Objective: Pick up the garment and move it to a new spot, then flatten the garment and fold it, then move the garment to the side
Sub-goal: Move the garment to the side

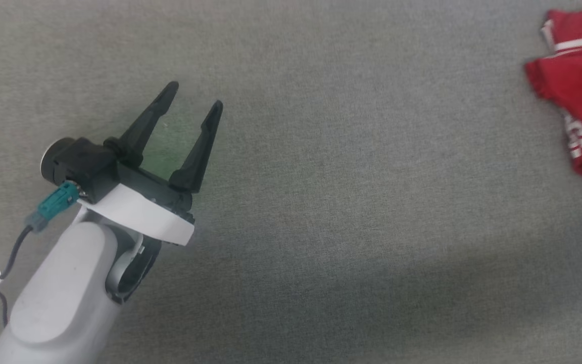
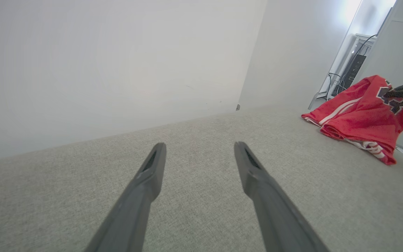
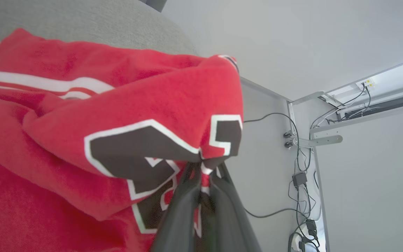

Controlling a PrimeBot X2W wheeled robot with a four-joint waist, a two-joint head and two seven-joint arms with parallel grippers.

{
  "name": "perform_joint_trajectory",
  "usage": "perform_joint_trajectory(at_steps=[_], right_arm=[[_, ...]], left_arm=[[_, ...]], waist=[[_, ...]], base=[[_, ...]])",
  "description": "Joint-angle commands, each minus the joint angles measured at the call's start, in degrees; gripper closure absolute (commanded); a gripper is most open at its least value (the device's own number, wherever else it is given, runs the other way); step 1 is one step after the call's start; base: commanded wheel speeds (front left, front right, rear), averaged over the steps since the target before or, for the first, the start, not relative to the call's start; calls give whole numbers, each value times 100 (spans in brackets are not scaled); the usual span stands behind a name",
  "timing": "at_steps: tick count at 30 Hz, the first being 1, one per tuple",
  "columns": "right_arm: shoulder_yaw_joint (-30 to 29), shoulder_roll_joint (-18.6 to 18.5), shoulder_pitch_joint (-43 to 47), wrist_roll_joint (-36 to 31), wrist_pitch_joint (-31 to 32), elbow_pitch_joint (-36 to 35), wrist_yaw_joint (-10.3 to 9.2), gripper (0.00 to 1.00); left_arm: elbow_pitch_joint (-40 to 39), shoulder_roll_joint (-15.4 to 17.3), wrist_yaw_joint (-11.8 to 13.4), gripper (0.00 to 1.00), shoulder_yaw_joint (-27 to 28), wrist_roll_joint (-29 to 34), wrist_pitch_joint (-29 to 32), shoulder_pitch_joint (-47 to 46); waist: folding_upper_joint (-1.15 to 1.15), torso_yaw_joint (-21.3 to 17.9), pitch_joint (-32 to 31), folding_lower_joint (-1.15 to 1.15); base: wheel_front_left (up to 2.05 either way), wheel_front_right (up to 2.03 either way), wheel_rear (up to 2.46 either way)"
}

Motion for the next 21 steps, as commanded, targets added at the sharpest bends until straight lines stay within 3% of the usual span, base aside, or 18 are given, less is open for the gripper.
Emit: perform_joint_trajectory(at_steps=[1, 14, 15, 16, 17, 18, 19, 21], right_arm=[[-96, -61, -98, -139, -65, 125, -13, 100], [-833, 282, -468, -1144, -650, 1165, -13, 100], [-899, 339, -484, -1219, -700, 1247, -13, 95], [-987, 372, -510, -1309, -774, 1315, -13, 85], [-1097, 397, -530, -1384, -811, 1406, -13, 65], [-1184, 436, -537, -1458, -855, 1475, -13, 56], [-1277, 453, -576, -1526, -918, 1547, -13, 5], [-1439, 527, -646, -1716, -994, 1628, -13, 0]], left_arm=[[-9, 58, -6, 0, -42, -40, -23, -115], [6, 142, -6, 0, -321, -134, -23, -540], [17, 134, -6, 0, -335, -145, -23, -556], [29, 131, -6, 0, -341, -156, -23, -565], [40, 127, -6, 0, -339, -165, -23, -574], [44, 128, -6, 0, -322, -176, -23, -574], [45, 128, -6, 0, -294, -180, -23, -565], [58, 135, -6, 0, -243, -192, -23, -512]], waist=[[0, -64, 170, 0], [0, 38, 569, 0], [0, 60, 573, 0], [0, 81, 576, 0], [0, 101, 573, 0], [0, 115, 562, 0], [0, 127, 548, 0], [0, 140, 485, 0]], base=[[0, 0, 0], [0, 0, 0], [0, 0, 0], [0, 0, 0], [0, 0, 0], [0, 0, 0], [0, 0, 0], [0, 0, 0]])
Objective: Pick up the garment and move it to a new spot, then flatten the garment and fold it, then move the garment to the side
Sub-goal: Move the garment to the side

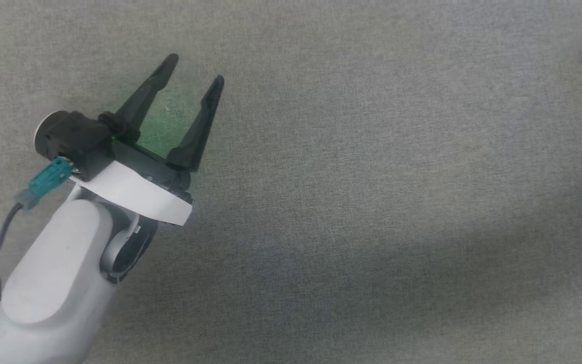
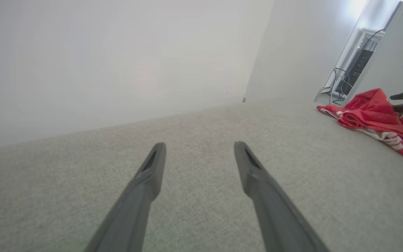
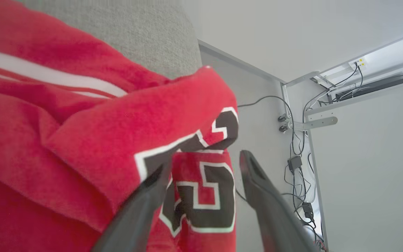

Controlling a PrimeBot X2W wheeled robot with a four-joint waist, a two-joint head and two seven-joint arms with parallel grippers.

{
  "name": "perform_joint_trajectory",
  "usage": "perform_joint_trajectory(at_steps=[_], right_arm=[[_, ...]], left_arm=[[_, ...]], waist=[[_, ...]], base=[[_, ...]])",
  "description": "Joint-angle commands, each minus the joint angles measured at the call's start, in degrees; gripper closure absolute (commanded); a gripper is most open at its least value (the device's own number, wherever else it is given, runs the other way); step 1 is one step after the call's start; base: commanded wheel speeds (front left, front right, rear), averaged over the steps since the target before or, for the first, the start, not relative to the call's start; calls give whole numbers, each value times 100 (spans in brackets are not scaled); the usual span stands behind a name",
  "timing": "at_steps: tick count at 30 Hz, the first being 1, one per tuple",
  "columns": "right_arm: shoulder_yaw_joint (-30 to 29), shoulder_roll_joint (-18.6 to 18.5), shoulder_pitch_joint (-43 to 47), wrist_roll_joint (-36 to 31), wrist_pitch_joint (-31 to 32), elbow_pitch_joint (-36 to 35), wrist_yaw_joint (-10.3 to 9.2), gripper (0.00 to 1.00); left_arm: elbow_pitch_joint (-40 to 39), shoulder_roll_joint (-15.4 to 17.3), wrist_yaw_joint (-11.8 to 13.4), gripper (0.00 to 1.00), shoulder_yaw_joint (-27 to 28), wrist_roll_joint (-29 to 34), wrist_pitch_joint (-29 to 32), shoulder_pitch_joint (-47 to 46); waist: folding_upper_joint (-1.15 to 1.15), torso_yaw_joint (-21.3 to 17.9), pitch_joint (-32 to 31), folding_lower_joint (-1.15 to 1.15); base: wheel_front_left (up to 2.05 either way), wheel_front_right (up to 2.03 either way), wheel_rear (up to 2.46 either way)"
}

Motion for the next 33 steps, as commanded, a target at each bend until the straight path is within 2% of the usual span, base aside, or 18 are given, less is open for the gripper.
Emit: perform_joint_trajectory(at_steps=[1, 9, 13, 15, 22, 27, 33], right_arm=[[-76, 79, -92, -200, -68, 20, -13, 0], [-882, 575, -32, -780, -576, -90, -13, 0], [-1316, 1034, 206, -905, -1082, -221, -13, 0], [-1444, 1419, 439, -936, -1489, -249, -13, 0], [-1388, 2163, 1094, -809, -2077, -359, -12, 0], [-1153, 2466, 1683, -600, -2181, -688, -12, 0], [-885, 2701, 2455, -231, -2190, -1402, -12, 0]], left_arm=[[1, 8, -6, 0, 82, -36, -24, 41], [-31, -96, -6, 0, 626, 2, -25, 581], [-71, -211, -6, 0, 1062, -10, -25, 990], [42, -338, -6, 0, 1414, 21, -24, 1390], [4, -471, -6, 0, 1924, 195, -24, 2187], [9, -534, -6, 0, 2265, 294, -24, 2709], [-101, -591, -6, 0, 2547, 454, -24, 3220]], waist=[[0, 3, -86, 0], [0, -9, -675, 0], [0, 6, -1061, 0], [0, 43, -1395, 0], [0, 168, -2115, 0], [0, 281, -2555, 0], [0, 391, -2878, 0]], base=[[0, 0, 0], [0, 0, 0], [0, 0, 0], [0, 0, 0], [0, 0, 0], [0, 0, 0], [0, 0, 0]])
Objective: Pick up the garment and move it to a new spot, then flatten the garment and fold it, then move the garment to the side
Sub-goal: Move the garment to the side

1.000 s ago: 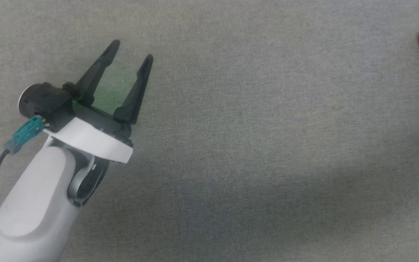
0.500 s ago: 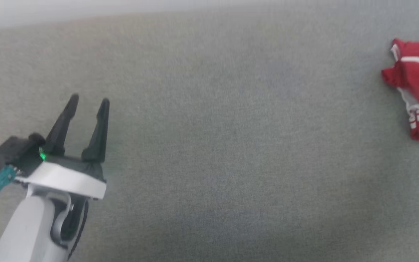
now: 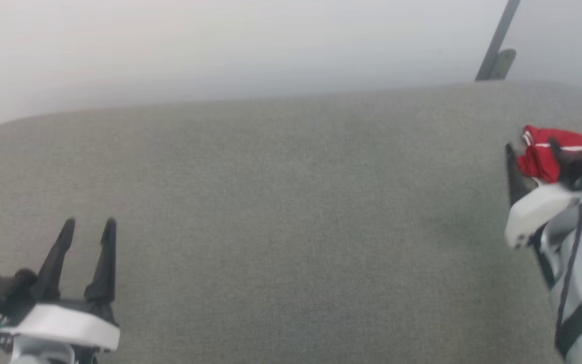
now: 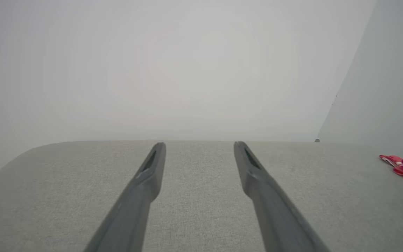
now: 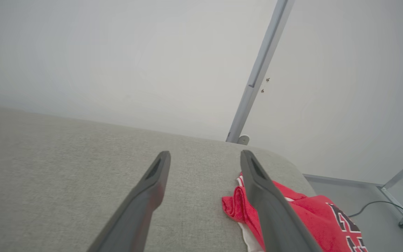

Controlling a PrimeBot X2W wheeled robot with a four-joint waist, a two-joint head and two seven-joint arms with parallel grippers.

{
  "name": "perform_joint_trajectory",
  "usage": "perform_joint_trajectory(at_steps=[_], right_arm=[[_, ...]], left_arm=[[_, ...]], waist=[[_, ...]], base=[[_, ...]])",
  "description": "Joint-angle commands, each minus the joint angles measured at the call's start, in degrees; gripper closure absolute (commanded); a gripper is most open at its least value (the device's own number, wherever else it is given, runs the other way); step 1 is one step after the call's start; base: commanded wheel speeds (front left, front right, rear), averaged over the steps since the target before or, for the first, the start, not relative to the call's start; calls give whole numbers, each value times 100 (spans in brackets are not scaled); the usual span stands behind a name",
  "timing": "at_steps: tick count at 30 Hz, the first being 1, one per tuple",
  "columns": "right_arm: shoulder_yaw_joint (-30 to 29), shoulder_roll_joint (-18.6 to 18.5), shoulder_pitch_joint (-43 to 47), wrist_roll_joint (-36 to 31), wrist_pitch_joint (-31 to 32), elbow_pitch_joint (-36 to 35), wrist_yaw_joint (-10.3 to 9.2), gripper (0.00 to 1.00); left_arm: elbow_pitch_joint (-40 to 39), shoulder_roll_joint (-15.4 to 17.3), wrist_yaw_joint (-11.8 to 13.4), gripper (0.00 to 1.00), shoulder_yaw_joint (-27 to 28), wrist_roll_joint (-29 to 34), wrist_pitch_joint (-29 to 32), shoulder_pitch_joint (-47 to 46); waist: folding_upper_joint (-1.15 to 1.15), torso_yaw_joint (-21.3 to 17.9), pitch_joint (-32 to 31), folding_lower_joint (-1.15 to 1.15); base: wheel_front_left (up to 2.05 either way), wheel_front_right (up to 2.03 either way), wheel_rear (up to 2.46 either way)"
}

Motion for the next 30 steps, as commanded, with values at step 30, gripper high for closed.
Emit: perform_joint_trajectory(at_steps=[30], right_arm=[[454, 737, 2855, 595, -33, -2521, -11, 0]], left_arm=[[-299, -27, -6, 0, 386, 175, -23, 1192]], waist=[[0, 301, -469, 0]], base=[[0, 0, 0]])
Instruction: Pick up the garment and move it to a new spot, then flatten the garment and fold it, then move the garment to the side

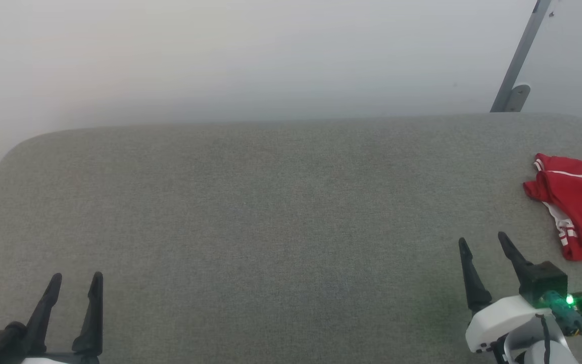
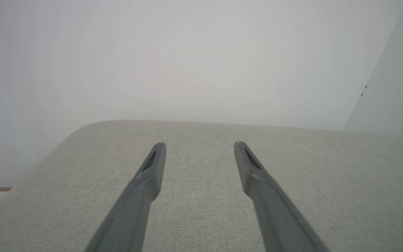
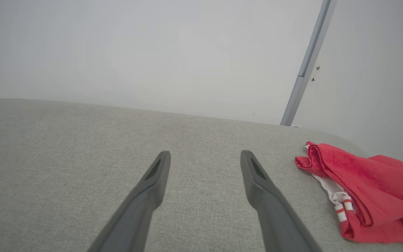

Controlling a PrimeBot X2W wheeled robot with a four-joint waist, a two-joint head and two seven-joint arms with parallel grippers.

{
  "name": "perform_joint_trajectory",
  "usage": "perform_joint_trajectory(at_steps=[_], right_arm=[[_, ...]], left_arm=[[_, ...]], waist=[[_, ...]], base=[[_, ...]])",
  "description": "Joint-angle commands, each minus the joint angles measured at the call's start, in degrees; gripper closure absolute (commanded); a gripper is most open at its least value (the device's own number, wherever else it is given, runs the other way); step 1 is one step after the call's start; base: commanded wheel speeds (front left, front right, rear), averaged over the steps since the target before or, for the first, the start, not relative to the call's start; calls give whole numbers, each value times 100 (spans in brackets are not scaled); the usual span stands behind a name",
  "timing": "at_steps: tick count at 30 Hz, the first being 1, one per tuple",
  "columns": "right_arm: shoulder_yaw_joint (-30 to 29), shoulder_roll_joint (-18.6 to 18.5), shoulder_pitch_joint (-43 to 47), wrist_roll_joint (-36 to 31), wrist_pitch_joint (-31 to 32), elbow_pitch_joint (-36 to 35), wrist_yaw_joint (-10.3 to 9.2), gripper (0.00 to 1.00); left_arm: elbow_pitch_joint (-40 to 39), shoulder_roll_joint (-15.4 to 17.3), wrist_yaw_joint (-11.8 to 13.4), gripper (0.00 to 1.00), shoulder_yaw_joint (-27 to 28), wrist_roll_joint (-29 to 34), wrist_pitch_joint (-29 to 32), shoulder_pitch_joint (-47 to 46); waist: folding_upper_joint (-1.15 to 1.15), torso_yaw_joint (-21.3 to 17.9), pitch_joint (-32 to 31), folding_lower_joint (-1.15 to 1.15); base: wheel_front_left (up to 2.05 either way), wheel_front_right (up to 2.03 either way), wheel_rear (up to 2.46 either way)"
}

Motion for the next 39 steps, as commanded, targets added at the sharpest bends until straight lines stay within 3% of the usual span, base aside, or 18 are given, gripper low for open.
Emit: perform_joint_trajectory(at_steps=[1, 23, 24, 29, 39], right_arm=[[1, 30, 77, -31, -33, -53, -11, 0], [-49, 135, 220, -114, -33, -224, -11, 0], [-38, 116, 168, -69, 0, -197, 0, 100], [-39, 139, 308, 5, 55, 64, 1, 100], [-103, 146, 237, 1250, 376, -7, 0, 100]], left_arm=[[21, 5, -6, 0, -19, -39, -23, 74], [27, 43, -6, 0, -164, -107, -23, 98], [36, 32, 0, 100, -167, -94, 0, 25], [270, -192, 0, 100, -248, -132, 25, 45], [359, -372, -1, 100, -201, -1044, 304, -162]], waist=[[0, -5, 3, 0], [0, 3, 28, 0], [0, 2, 28, 0], [0, 2, 28, 0], [0, 0, 34, 0]], base=[[0, 0, 0], [0, 0, 0], [0, 0, 0], [0, 0, 0], [0, 0, 0]])
